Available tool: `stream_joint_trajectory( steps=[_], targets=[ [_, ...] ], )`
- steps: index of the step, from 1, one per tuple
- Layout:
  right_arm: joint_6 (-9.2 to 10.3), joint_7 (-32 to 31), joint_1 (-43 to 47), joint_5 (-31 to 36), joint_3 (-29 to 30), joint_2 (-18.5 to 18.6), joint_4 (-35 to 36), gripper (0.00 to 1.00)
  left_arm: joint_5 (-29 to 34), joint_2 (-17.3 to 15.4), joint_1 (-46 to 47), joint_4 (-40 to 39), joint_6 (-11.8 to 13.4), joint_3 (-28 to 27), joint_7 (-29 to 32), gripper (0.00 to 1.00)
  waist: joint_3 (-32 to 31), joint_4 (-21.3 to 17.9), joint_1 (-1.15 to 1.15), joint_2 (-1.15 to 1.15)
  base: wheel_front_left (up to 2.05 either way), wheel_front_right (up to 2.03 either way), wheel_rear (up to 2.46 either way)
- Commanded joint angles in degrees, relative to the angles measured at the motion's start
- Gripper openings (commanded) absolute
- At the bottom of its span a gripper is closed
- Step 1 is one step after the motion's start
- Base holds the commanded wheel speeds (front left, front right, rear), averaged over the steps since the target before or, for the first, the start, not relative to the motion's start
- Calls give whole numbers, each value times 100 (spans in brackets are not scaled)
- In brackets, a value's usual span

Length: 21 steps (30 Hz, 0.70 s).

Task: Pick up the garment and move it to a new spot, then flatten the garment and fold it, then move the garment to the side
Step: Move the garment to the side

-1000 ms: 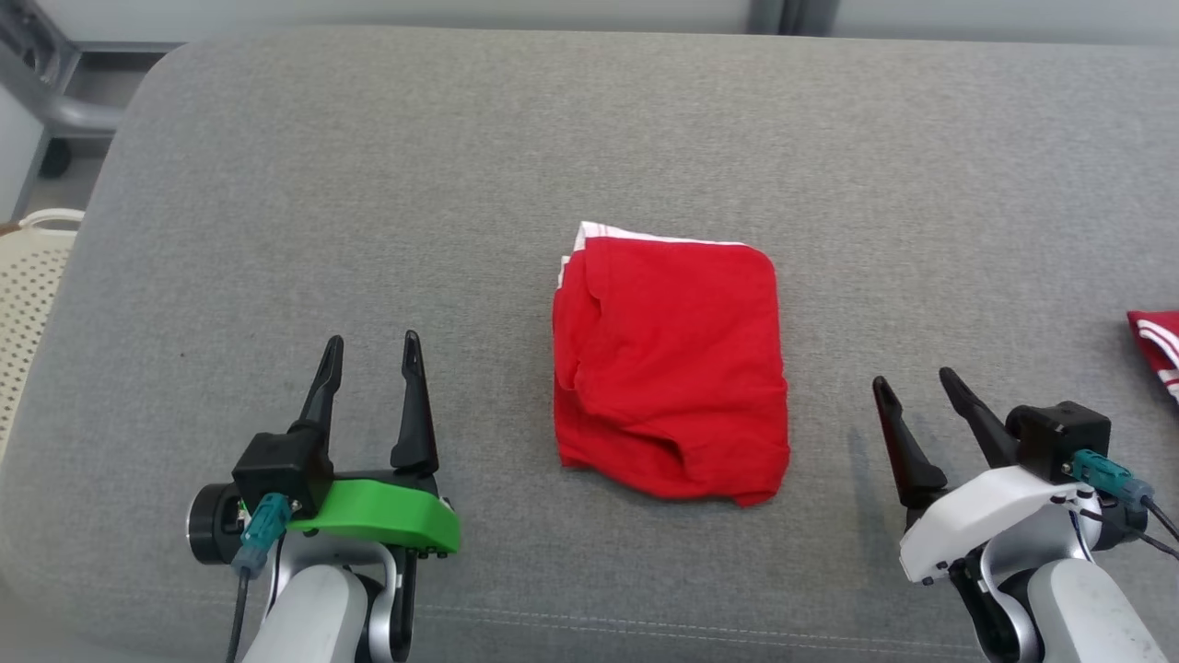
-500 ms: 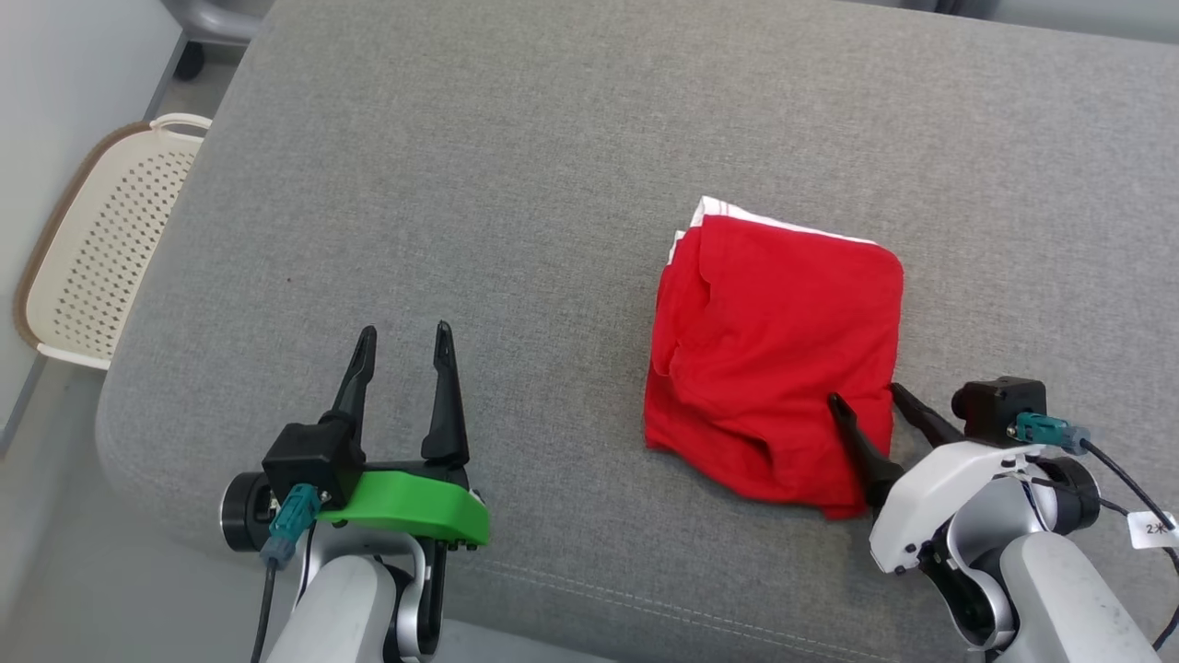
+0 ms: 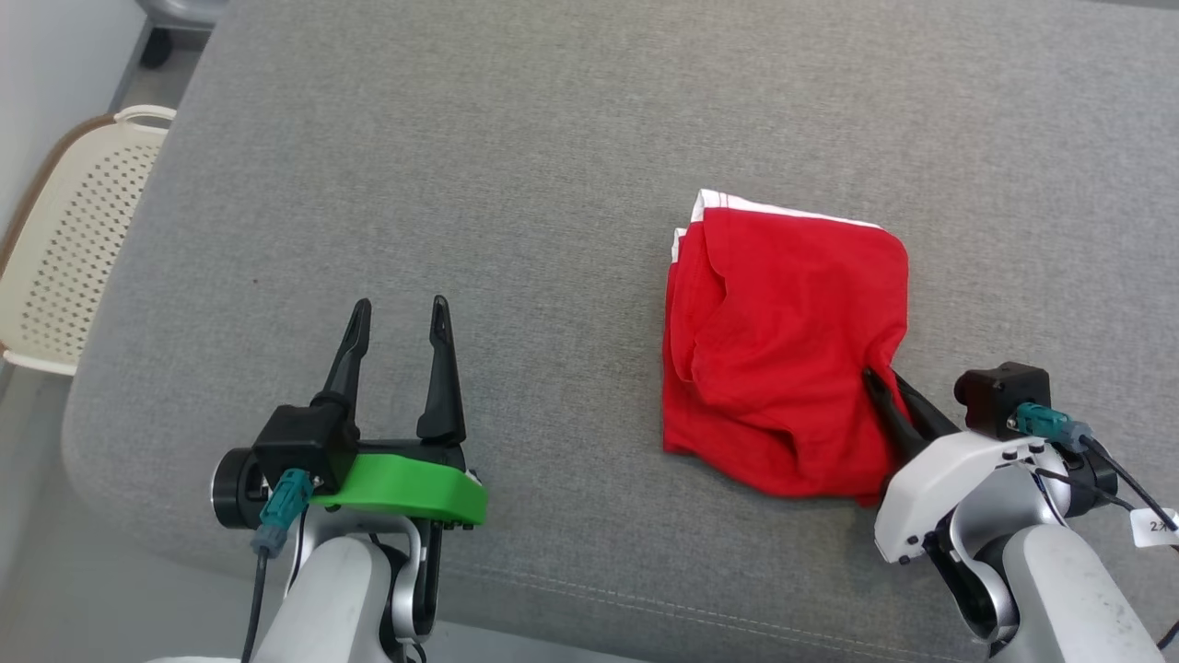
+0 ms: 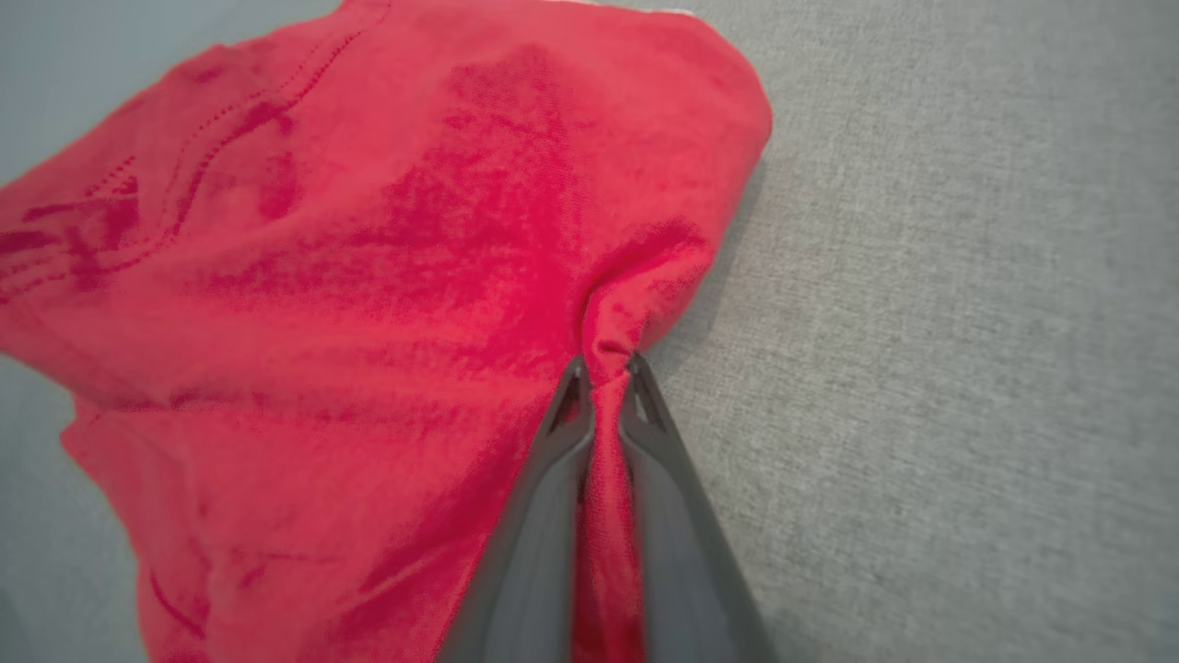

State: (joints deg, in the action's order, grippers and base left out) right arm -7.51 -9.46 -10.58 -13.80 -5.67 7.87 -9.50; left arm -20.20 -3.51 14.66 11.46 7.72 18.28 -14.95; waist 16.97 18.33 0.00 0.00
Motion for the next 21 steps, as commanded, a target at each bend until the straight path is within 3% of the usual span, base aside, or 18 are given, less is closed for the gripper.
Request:
stream_joint_trajectory(
  steps=[1,9,15,21],
  targets=[
    [5,68,136,192,45,24,109,0,81,-5,90,-28,-24,-29,-24,100,63,-274,0,0,0,0,0],
    [7,62,559,907,214,102,659,0,222,-167,319,-139,-106,-94,-24,100,299,-1230,0,0,0,0,0],
    [8,-65,905,956,490,213,962,0,320,-331,512,-232,-113,-81,64,100,480,-1934,0,0,0,0,0],
    [8,-119,1002,976,808,556,1111,0,373,-440,660,-362,-96,-57,171,100,656,-2381,0,0,0,0,0]
  ],
)
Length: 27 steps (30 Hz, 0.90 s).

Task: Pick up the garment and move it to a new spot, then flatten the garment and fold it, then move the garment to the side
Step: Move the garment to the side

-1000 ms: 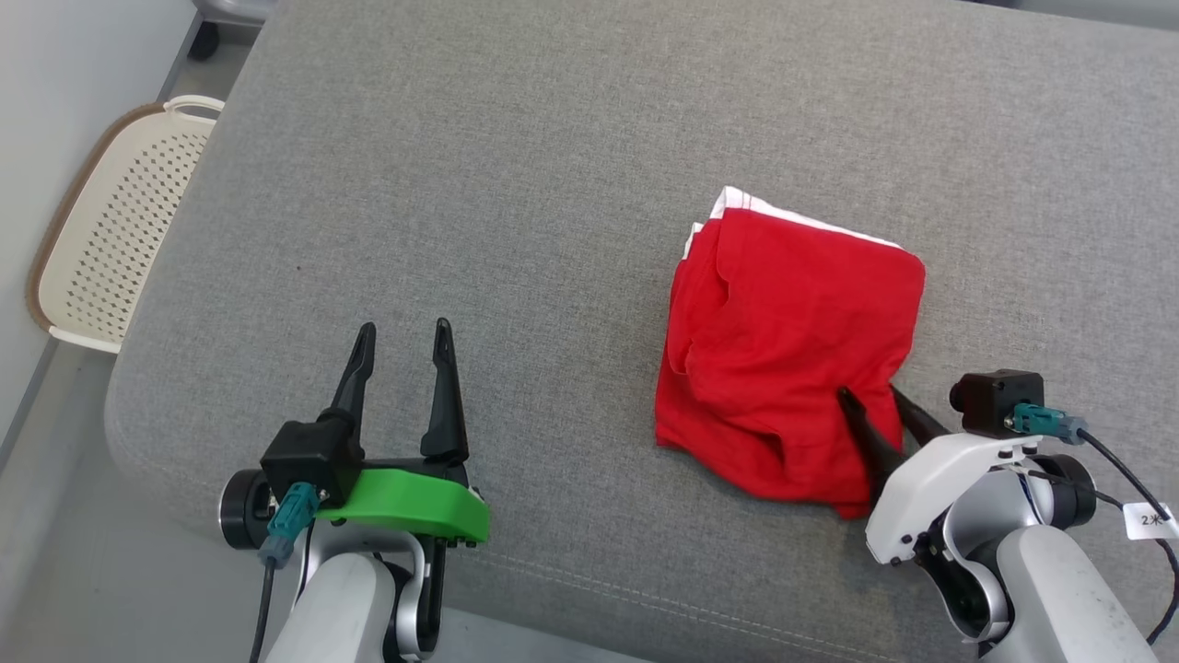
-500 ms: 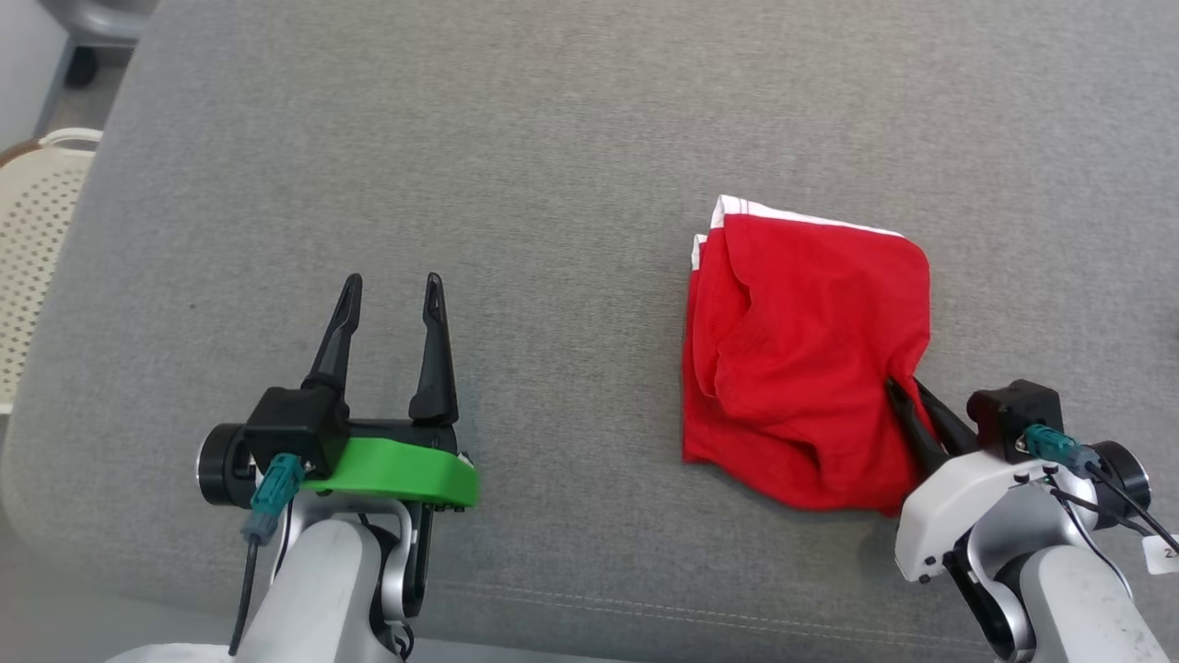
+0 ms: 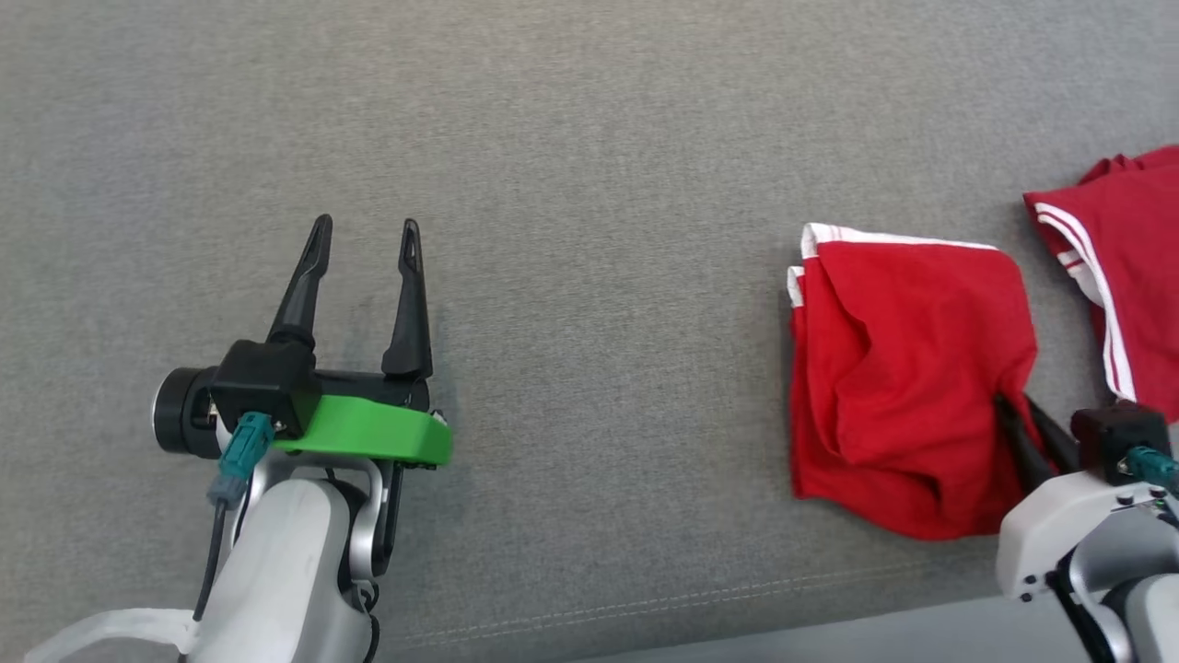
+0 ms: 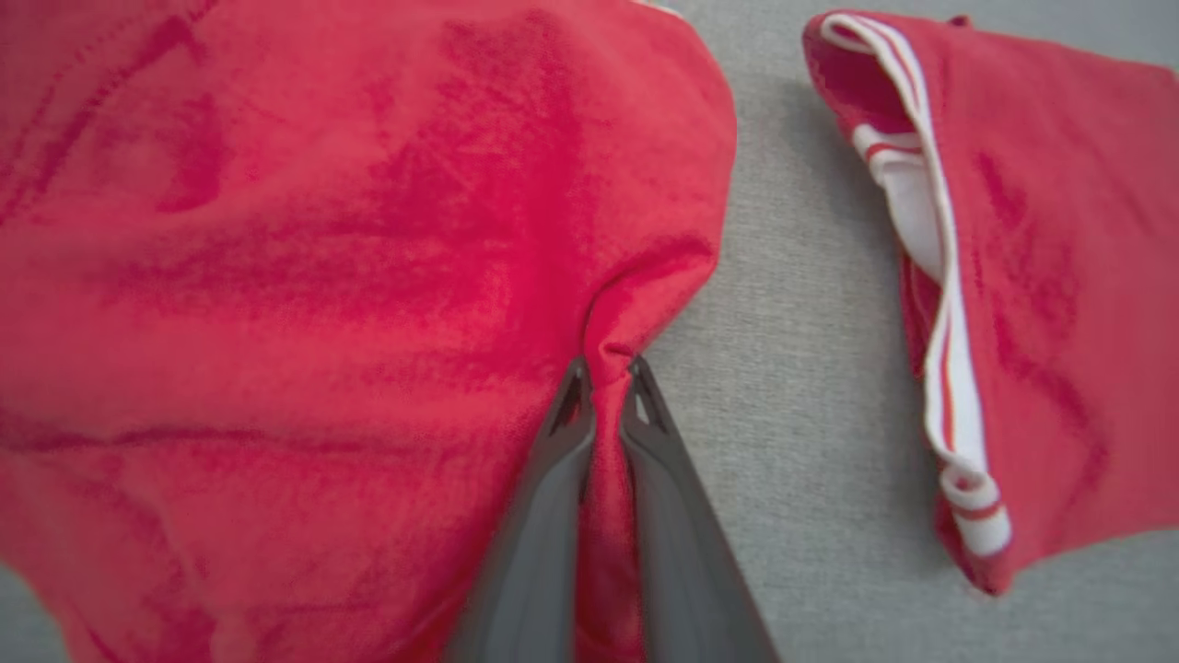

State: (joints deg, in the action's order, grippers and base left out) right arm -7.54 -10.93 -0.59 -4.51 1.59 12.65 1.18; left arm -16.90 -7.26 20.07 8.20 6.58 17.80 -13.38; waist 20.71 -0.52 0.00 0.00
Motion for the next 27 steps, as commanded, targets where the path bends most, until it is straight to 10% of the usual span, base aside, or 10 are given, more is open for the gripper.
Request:
stream_joint_trajectory(
  steps=[1,16,27],
  targets=[
    [11,86,-73,157,229,315,79,0,63,-90,144,-85,34,-10,43,100,357,-592,0,0,0,0,0],
    [12,1224,-1170,75,184,1856,493,0,69,-198,273,-267,92,22,148,100,640,-710,0,0,0,0,0],
    [11,972,-799,-588,971,1896,647,0,8,-222,221,-277,140,5,79,100,676,-840,0,0,0,0,0]
  ],
)
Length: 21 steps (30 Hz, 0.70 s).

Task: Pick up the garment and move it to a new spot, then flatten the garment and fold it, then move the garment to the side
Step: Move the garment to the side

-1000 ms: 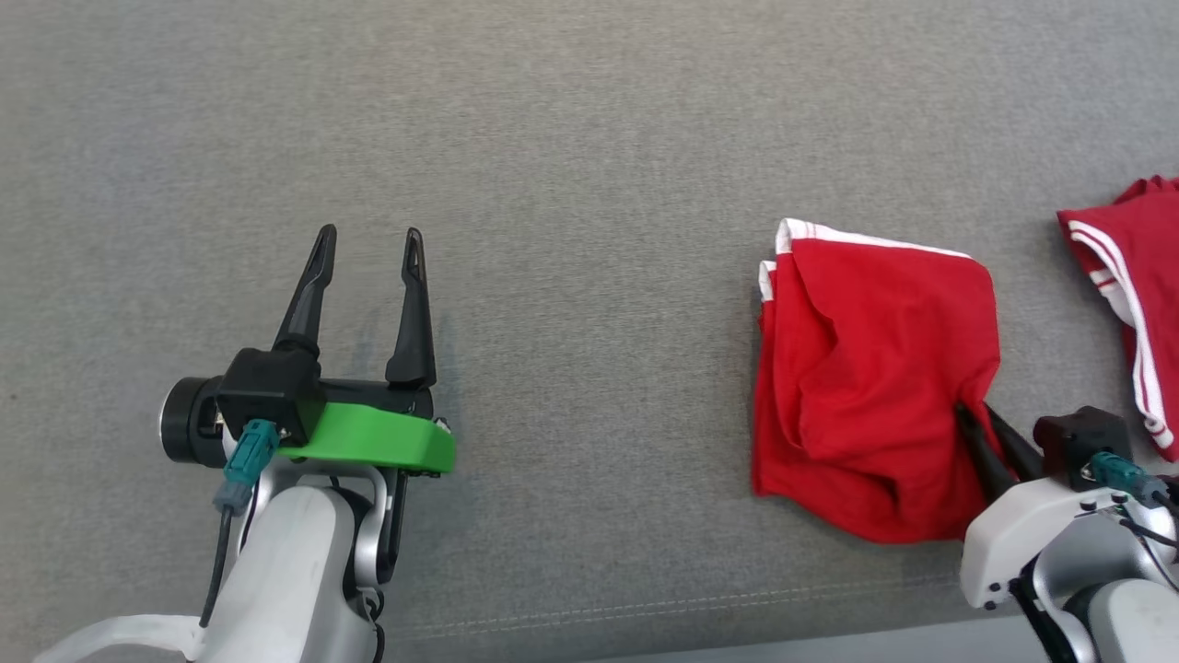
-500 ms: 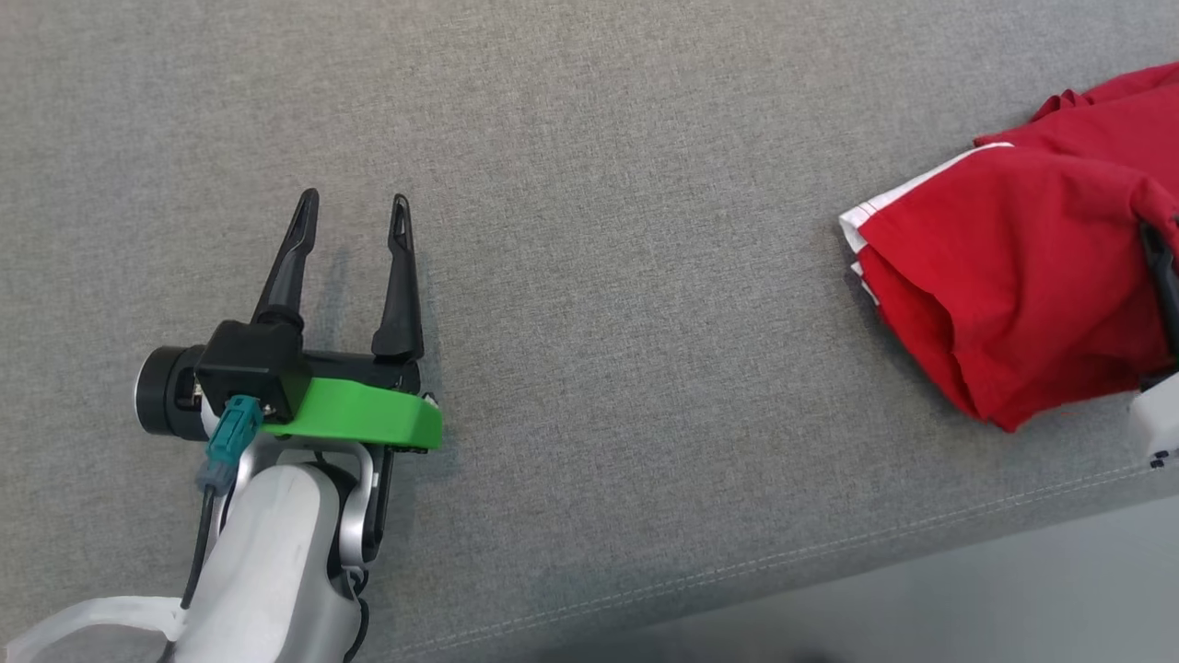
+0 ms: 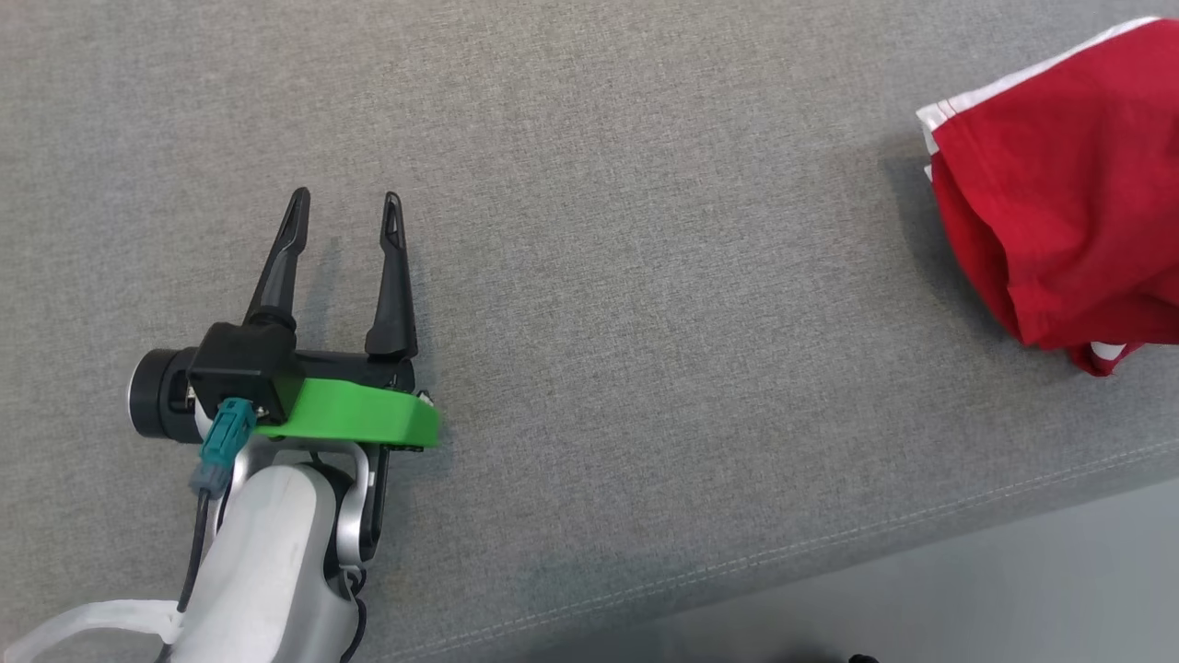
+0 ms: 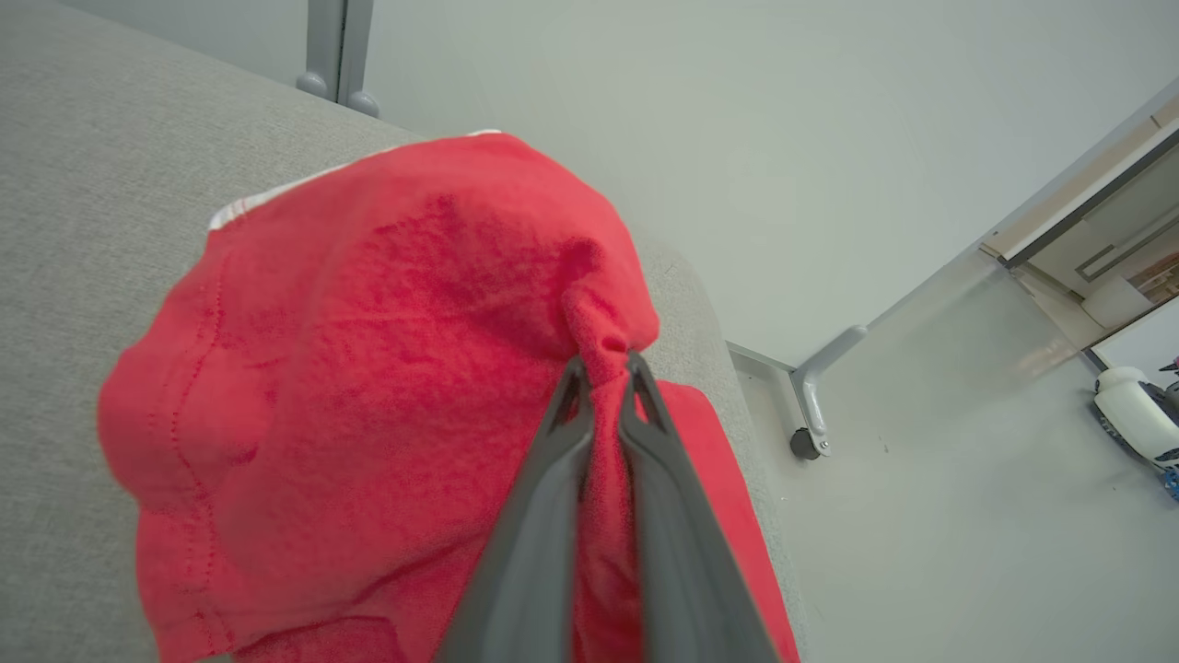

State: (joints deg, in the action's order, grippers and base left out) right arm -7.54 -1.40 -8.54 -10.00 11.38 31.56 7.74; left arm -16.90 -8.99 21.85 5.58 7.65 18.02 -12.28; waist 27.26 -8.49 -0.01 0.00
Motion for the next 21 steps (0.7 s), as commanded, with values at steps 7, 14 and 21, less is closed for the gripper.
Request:
stream_joint_trajectory(
  steps=[7,14,21],
  targets=[
    [11,325,-692,-779,-287,224,-1452,0,87,-84,211,-52,-6,93,62,100,157,-129,1,0,0,0,0],
    [11,261,-1199,-1297,-724,150,-2778,100,95,-41,334,-32,-21,165,44,100,276,17,1,0,0,0,0],
    [10,469,-1136,-1804,-944,20,-3248,100,3,-31,243,64,3,148,-28,100,188,28,1,0,0,0,0]
  ],
)
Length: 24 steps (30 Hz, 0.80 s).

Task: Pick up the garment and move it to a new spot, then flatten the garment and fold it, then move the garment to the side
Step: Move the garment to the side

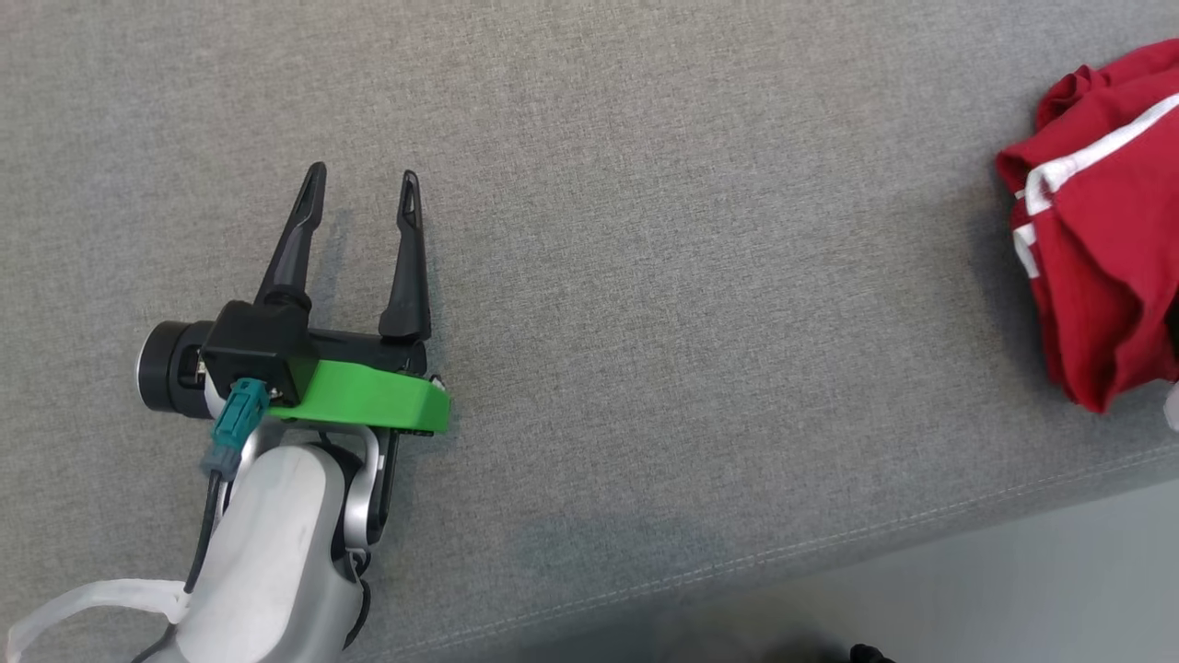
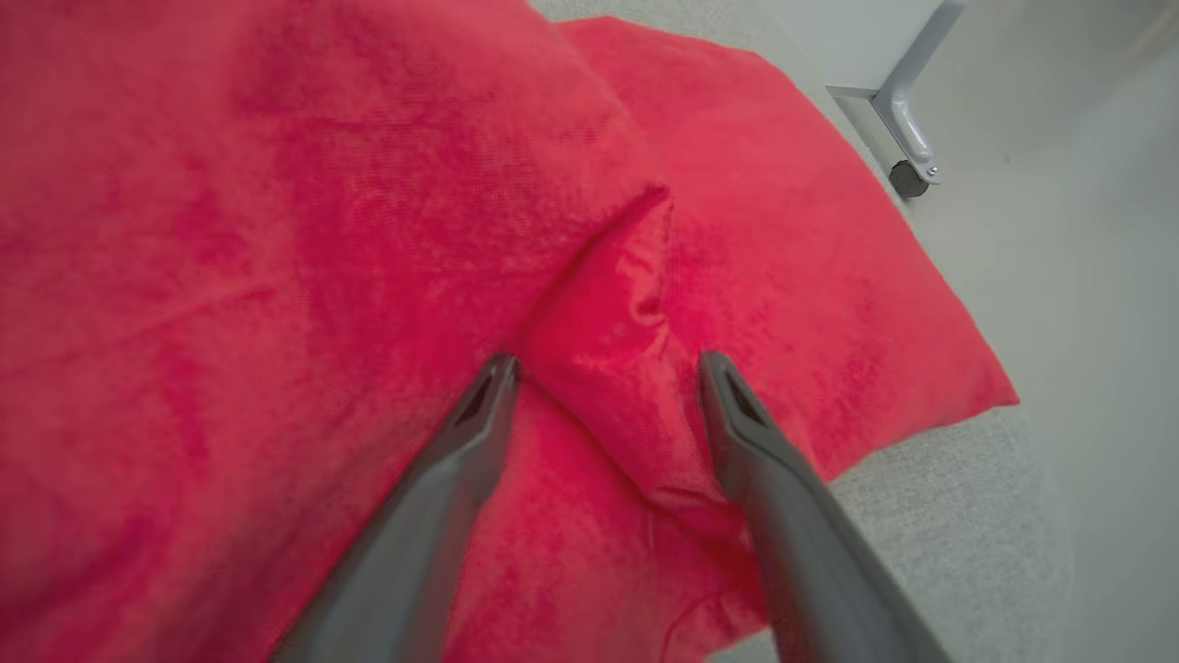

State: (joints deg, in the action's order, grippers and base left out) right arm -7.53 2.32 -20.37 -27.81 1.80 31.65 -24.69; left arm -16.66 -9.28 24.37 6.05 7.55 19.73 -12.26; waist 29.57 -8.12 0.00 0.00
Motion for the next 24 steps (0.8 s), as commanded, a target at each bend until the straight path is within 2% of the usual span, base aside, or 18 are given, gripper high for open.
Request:
stream_joint_trajectory(
  steps=[1,5,11,17,24],
  targets=[
    [9,201,62,-203,66,-88,28,100,-32,-4,-29,30,20,-28,-42,100,-78,-23,0,0,0,0,0],
    [10,473,249,-383,203,-161,165,100,-59,-14,-78,67,25,-31,-67,100,-209,-67,0,0,0,0,0],
    [10,924,673,-541,615,-523,1156,100,-92,-76,-200,81,66,-60,-80,100,-540,-190,0,0,0,0,0],
    [8,1110,841,-69,947,-1275,2281,100,-135,-162,-348,-4,167,-162,-87,100,-837,-176,0,0,0,0,0],
    [8,1167,656,568,605,-2094,2864,100,-225,-265,-536,-105,279,-364,-139,100,-1152,95,0,0,0,0,0]
  ],
)
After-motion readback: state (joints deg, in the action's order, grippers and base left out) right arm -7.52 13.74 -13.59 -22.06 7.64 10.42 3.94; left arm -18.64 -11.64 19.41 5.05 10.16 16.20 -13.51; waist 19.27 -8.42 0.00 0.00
